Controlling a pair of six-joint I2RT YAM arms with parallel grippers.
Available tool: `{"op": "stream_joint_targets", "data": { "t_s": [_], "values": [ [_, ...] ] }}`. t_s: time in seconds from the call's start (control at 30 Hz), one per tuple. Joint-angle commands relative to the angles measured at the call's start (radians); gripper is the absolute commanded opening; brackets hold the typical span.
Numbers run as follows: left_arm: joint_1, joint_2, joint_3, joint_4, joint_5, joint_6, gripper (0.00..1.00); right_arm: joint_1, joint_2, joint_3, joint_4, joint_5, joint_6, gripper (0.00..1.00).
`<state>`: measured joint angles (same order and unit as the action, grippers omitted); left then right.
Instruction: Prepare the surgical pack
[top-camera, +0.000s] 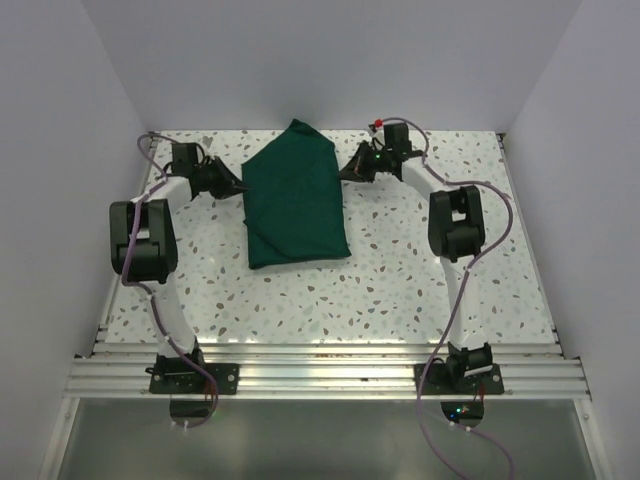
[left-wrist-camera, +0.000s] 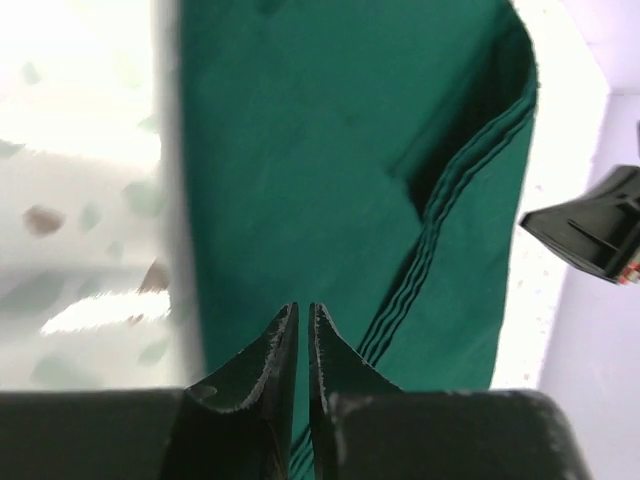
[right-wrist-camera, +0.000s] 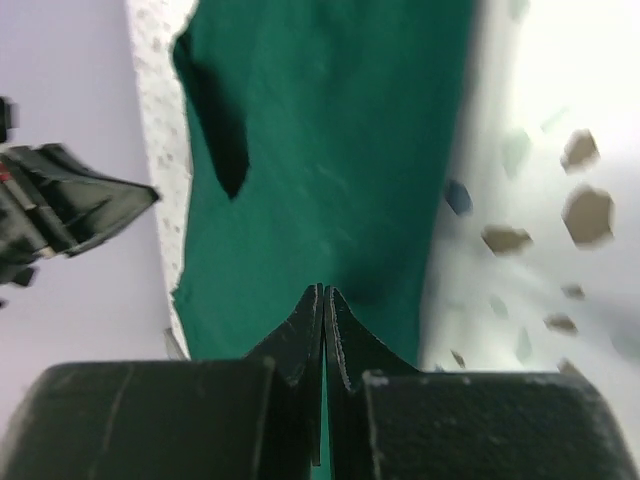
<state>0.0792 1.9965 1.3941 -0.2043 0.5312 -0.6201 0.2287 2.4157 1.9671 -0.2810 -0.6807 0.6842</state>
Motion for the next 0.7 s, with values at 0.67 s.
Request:
{"op": "stream_joint_targets", "data": {
  "t_s": [0.67],
  "values": [
    [-0.019, 0.542, 0.459, 0.131, 0.217, -0.132, 0.15, 0.021, 0.453, 0.406, 0.26, -0.154, 0.301, 0.01]
  ]
}}
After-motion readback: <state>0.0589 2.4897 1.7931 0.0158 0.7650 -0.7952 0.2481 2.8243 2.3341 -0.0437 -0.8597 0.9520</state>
